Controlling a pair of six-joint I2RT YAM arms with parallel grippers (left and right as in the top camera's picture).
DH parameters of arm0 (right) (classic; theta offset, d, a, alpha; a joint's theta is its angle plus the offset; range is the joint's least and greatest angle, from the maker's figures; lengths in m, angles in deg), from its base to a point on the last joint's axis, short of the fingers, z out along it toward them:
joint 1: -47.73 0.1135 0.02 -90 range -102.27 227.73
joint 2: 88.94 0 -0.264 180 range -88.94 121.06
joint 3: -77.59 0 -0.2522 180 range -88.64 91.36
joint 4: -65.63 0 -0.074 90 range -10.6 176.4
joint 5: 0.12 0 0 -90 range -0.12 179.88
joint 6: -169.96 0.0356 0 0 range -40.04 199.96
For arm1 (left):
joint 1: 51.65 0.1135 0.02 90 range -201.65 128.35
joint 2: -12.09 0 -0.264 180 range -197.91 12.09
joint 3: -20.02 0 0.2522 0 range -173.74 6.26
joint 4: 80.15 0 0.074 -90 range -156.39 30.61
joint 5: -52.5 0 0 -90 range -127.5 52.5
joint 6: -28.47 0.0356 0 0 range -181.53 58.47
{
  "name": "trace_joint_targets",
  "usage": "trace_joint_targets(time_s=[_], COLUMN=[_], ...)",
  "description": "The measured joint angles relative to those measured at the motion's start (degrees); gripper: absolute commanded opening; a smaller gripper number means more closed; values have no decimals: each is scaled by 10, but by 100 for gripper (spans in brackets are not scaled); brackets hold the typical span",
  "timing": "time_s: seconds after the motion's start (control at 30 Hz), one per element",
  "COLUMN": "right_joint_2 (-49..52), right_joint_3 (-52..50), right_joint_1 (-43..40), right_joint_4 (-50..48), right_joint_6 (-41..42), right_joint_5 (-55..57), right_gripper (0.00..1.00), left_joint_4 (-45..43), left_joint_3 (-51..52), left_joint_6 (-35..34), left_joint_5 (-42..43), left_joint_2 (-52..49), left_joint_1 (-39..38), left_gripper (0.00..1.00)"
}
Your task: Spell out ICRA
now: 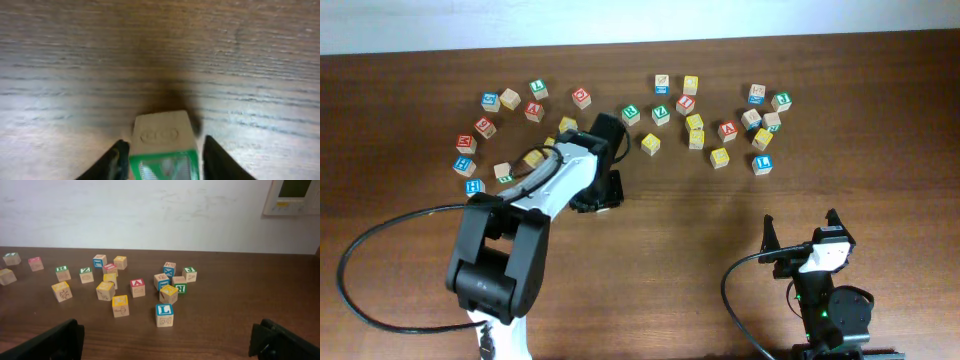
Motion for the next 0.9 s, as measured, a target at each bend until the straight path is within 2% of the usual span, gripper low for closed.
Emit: trace_joint_targets(time_s=[0.13,0.3,0.4,0.5,0.57,0.7,0.9], right_joint_2=[0,0,0,0,0,0,0], right_joint_3=[0,0,0,0,0,0,0], right_joint_1=[0,0,0,0,0,0,0], right_joint_4=[0,0,0,0,0,0,0], right_joint_6=[0,0,0,0,0,0,0], right_joint_5=[0,0,0,0,0,0,0], right_gripper=[98,98,98,98,98,98,98], left_joint_4=[-27,-45,-80,-111,-120,-200,-209], left_joint_3=[11,11,11,12,14,66,79], left_joint_6=[-3,23,66,103,111,115,117], left_joint_5=[6,26,96,203,242,318,331], left_joint_2=[0,0,0,-1,-1,-1,3], left_joint_1=[0,0,3,23,47,72,74], left_gripper=[27,27,28,29,30,28,28])
